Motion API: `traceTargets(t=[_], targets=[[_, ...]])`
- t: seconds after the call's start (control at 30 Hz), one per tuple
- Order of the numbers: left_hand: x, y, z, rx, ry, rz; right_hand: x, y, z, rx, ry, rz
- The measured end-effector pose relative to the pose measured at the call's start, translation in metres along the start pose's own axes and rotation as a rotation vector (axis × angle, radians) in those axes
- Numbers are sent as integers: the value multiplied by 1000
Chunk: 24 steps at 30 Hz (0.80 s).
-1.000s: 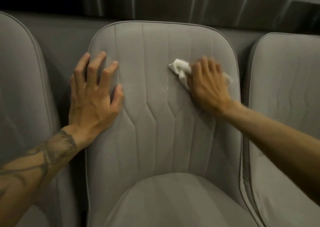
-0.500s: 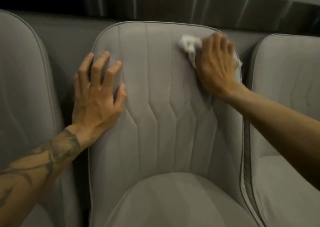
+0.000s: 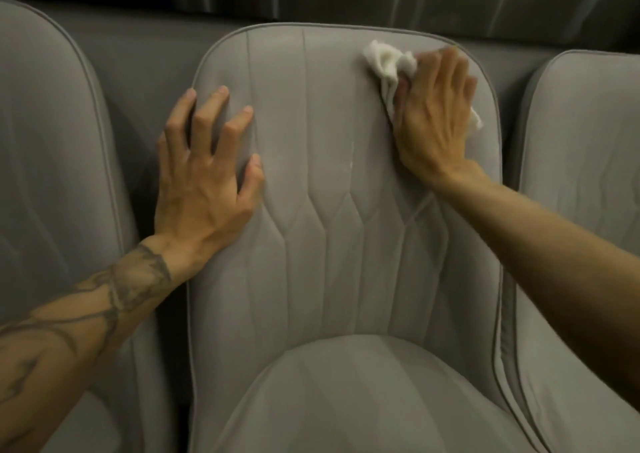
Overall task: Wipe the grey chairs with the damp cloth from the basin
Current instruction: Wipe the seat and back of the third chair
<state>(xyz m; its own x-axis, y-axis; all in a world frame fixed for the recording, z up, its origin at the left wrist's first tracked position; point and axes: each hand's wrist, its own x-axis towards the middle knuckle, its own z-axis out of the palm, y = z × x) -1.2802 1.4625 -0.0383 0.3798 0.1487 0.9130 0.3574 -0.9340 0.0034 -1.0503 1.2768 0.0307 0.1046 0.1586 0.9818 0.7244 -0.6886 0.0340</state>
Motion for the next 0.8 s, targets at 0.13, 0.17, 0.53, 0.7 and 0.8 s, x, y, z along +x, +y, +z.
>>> traceTargets(t=[0.13,0.17,0.53,0.7,0.8], targets=[[-1,0,1,-6,6,10,-59,-21,-9,73,-79,67],[-1,1,-1,-9,6,7,-75,-20,-15,82,-149,-14],[-1,2,0,6,11,8,-74,-12,-8,21,-62,16],[-1,3,-4,-5,-8,-1,-102,-3,-20,48,-211,-182],[-2,2,-2,5,-5,4,-52,2,-7,-30,-51,-63]])
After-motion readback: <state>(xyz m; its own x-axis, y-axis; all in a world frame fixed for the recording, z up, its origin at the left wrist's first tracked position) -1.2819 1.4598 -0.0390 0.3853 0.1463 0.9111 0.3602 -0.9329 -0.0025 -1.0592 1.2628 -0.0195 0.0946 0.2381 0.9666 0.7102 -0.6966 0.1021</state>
